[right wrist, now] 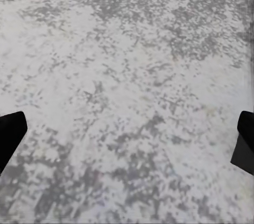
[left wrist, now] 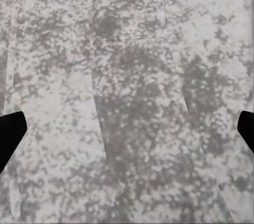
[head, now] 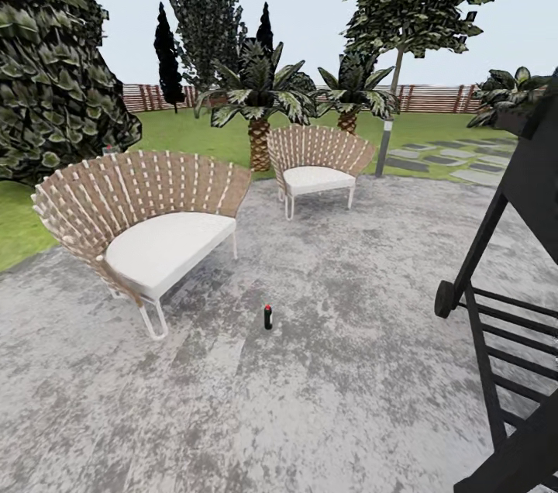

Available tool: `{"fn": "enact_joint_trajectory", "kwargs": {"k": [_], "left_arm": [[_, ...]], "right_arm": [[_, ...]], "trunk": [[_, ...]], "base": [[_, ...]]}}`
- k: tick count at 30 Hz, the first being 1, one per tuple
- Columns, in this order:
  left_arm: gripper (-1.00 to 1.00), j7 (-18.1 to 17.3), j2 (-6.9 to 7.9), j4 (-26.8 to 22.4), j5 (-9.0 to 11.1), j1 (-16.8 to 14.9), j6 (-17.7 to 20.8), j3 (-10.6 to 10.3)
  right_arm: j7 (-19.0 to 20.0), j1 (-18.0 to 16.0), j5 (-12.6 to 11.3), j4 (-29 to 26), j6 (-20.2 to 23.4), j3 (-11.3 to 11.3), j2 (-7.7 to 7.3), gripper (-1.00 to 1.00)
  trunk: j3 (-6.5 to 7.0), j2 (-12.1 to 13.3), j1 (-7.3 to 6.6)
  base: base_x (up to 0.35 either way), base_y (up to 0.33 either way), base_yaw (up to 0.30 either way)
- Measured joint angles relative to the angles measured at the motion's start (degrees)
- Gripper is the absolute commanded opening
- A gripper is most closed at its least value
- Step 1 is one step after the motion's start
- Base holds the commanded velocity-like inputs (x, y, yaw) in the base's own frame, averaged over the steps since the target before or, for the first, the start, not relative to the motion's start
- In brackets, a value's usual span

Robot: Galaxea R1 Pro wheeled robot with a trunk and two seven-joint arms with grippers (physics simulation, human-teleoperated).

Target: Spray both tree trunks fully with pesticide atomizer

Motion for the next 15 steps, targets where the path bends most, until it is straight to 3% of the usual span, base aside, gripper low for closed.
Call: {"fn": "enact_joint_trajectory", "kwargs": {"k": [15], "left_arm": [[1.0, -0.02, 0.0, -0.02, 0.0, 0.01, 0.01, -0.06]], "right_arm": [[-0.15, -0.02, 0.0, 0.03, -0.01, 0.0, 0.01, 1.0]], "trunk": [[0.0, 0.0, 0.0]], "base": [[0.293, 0.137, -0.006]]}}
